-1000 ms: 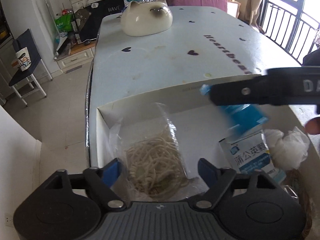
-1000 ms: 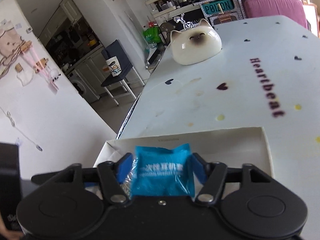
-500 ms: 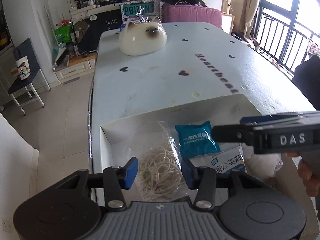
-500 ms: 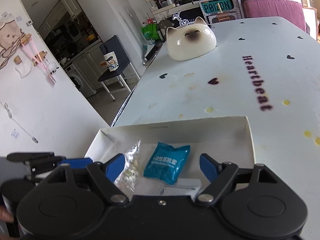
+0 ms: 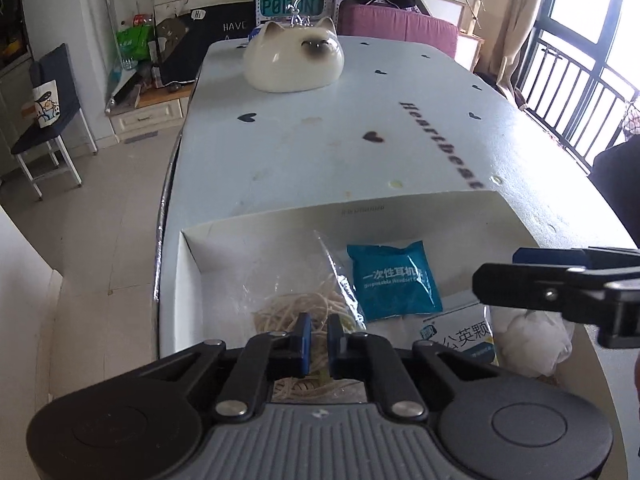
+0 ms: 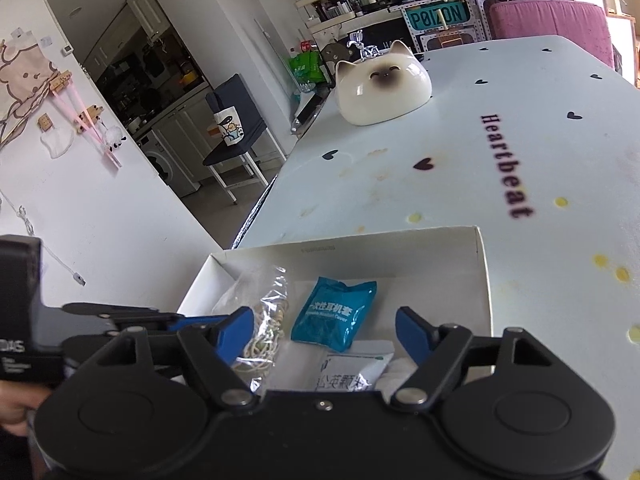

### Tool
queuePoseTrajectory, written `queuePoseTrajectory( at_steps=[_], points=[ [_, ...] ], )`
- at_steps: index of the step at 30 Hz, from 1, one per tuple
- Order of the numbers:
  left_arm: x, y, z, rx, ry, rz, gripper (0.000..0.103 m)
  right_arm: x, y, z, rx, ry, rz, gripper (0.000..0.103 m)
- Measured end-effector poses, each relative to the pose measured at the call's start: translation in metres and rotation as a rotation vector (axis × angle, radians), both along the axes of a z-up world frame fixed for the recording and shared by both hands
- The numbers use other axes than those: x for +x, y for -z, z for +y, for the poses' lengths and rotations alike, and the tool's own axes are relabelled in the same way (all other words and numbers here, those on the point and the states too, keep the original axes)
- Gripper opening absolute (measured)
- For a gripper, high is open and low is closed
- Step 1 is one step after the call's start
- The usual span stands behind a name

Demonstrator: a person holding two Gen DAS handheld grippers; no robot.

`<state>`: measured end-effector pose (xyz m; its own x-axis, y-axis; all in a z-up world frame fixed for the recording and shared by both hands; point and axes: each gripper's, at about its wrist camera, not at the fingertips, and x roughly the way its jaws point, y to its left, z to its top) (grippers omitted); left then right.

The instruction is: Organize soft objects

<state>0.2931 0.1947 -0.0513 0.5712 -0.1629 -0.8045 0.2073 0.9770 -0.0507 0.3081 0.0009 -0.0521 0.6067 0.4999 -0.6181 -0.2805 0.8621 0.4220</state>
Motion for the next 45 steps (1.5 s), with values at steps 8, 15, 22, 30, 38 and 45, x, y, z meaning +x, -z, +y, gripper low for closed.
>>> queuePoseTrajectory(
  at_steps=[8, 15, 22, 30, 38, 45],
  points=[
    [-0.006, 0.008, -0.01, 0.057, 0.025, -0.039, 0.008, -0.006, 0.004, 0.002, -0.04, -0.024, -0.005, 0.079],
    [-0.013, -0.005, -0.003, 0.005, -0.062, -0.045, 0.053, -0.021, -0.005, 0.001, -0.079, -0.047, -0.054, 0.079],
    [-0.04, -0.025, -0.009, -0.019, -0.068, -0.079, 0.067, -0.04, -0.02, -0.009, -0.116, -0.031, -0.104, 0.079],
    [-0.078, -0.041, -0.014, -0.034, -0.071, -0.132, 0.08, -0.074, -0.034, -0.029, -0.15, 0.005, -0.154, 0.081],
    [-0.121, -0.057, -0.015, -0.047, -0.109, -0.215, 0.096, -0.112, -0.042, -0.044, -0.176, 0.036, -0.211, 0.091],
    [-0.162, -0.065, -0.018, -0.041, -0.126, -0.288, 0.103, -0.146, -0.045, -0.056, -0.177, 0.068, -0.263, 0.099]
  ],
)
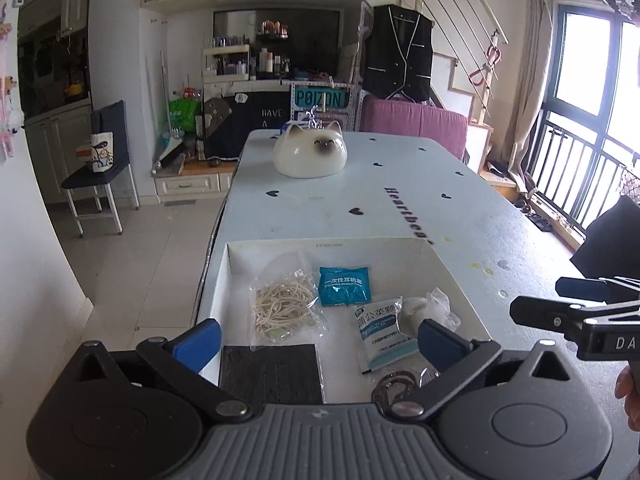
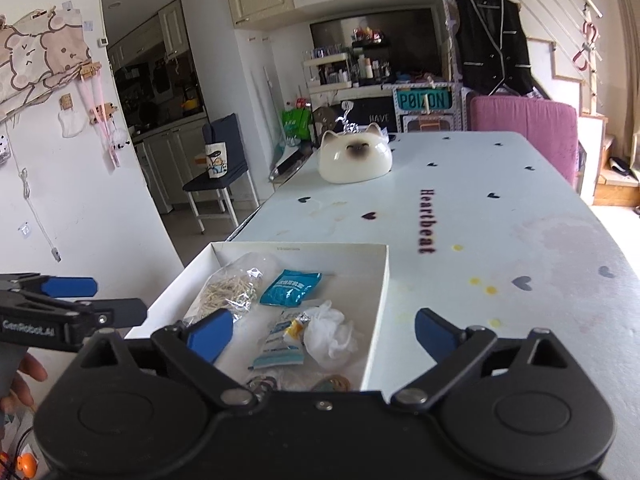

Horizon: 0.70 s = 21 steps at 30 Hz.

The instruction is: Organize soft objects

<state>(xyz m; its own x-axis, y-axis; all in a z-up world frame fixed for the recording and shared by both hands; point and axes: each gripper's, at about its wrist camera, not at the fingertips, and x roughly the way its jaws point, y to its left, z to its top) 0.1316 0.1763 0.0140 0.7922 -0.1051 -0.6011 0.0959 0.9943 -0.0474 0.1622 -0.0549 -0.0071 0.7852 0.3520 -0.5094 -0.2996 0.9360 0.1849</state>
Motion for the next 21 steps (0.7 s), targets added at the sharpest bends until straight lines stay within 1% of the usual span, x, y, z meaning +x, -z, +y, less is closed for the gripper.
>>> queuePoseTrajectory(
  at_steps=[5, 10, 14, 18, 21],
  points=[
    [-0.025, 0.002, -0.008, 0.026, -0.035, -0.036, 0.103, -0.022, 0.001, -0.006, -0.012, 0.006, -0.035, 0.101],
    [-0.048, 0.009, -0.011, 0.011, -0.061, -0.058, 0.103, -0.044, 0.006, -0.011, -0.05, 0.037, -0.092, 0.103],
    [-0.065, 0.016, -0.015, -0.002, -0.068, -0.083, 0.103, -0.057, 0.014, -0.017, -0.056, 0.048, -0.096, 0.103],
    [-0.077, 0.025, -0.017, -0.031, -0.07, -0.094, 0.103, -0.072, 0.021, -0.024, -0.065, 0.064, -0.112, 0.103],
    [-0.082, 0.031, -0.02, -0.027, -0.06, -0.096, 0.103, -0.08, 0.024, -0.028, -0.069, 0.079, -0.116, 0.103]
  ],
)
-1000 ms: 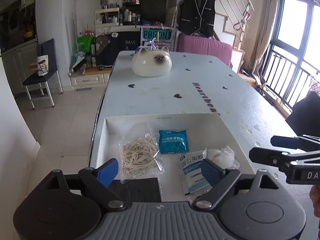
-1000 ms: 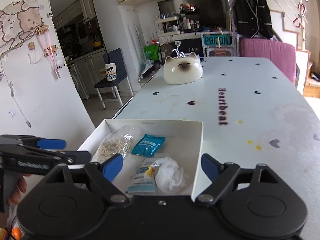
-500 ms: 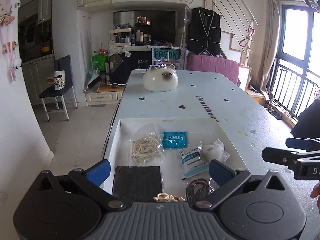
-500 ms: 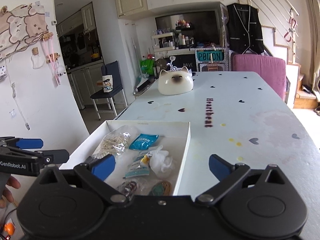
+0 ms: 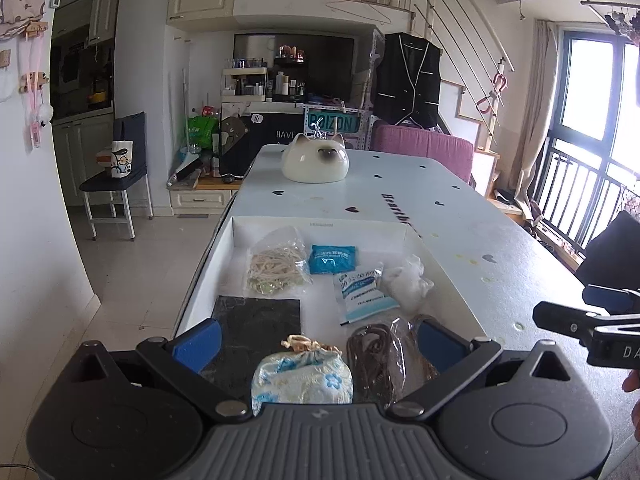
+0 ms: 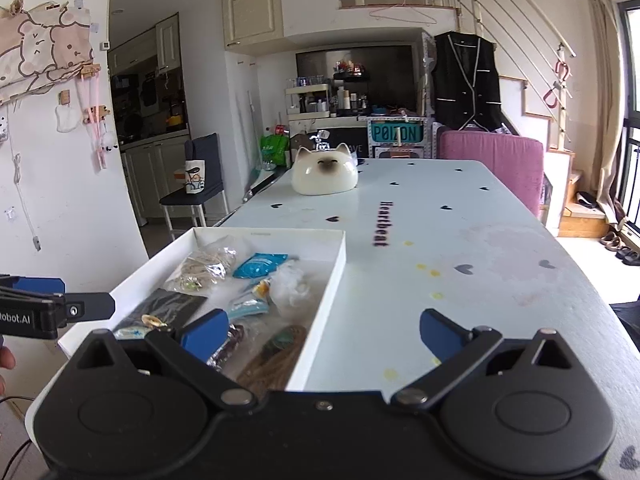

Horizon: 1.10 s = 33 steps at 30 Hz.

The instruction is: Organize soft objects

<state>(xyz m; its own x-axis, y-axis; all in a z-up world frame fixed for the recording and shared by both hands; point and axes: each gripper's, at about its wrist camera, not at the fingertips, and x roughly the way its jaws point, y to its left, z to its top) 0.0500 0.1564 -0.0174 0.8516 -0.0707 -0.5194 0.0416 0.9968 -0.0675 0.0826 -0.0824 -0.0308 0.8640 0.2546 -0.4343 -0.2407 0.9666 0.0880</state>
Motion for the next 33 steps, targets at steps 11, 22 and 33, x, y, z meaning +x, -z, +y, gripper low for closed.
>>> queuePoseTrajectory(
  at_steps=[11, 22, 33],
  points=[
    [-0.022, -0.006, -0.009, 0.04, -0.02, -0.059, 0.103, -0.022, 0.002, -0.014, -0.018, 0.033, -0.049, 0.103],
    [-0.032, -0.008, -0.012, 0.058, -0.022, -0.07, 0.103, -0.033, -0.003, -0.015, -0.015, 0.029, -0.081, 0.103],
    [-0.034, -0.006, -0.011, 0.055, -0.024, -0.068, 0.103, -0.037, -0.006, -0.015, -0.028, 0.04, -0.09, 0.103]
  ],
)
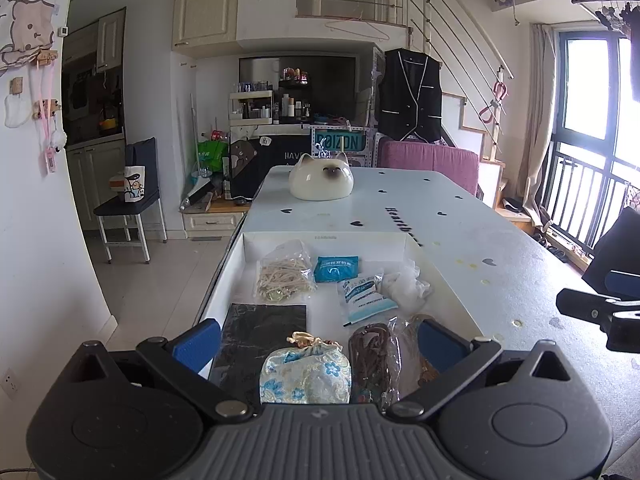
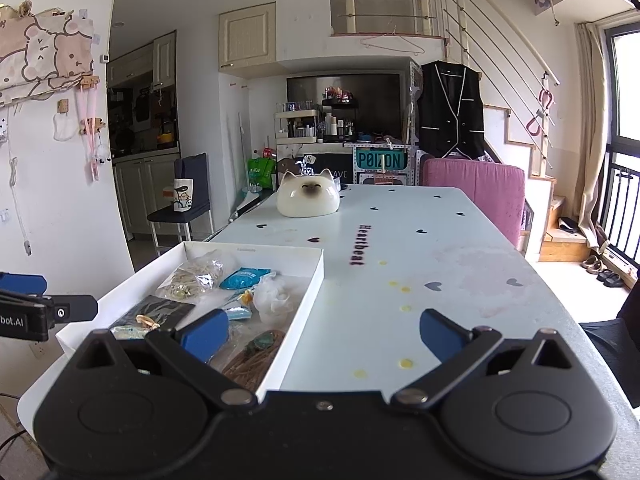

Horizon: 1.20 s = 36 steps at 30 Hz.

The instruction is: Organize soft objects

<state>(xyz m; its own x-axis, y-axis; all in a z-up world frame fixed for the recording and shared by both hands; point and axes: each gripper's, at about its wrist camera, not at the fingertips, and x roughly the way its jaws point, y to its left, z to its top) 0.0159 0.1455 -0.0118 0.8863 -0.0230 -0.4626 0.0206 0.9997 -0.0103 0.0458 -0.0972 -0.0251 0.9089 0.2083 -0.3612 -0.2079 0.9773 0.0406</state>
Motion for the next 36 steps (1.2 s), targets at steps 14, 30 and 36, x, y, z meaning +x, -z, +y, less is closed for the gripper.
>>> queuePoseTrajectory(
  at_steps=[14, 30, 36],
  points=[
    [-0.001, -0.0005, 0.0003, 0.001, 0.002, -0.005, 0.103, -0.0024, -0.0016, 0.0003, 0.001, 0.009, -0.004, 0.103],
    [-0.0038, -0.0024, -0.0003, 0.003, 0.003, -0.01, 0.103, -0.002, -0.0013, -0.0006, 0.006, 0.014, -0.005, 0.103],
    [-0.0042, -0.0026, -0.0003, 0.005, 0.006, -0.01, 0.103, -0.0027, -0.0013, -0.001, 0.007, 0.016, -0.006, 0.103]
  ],
)
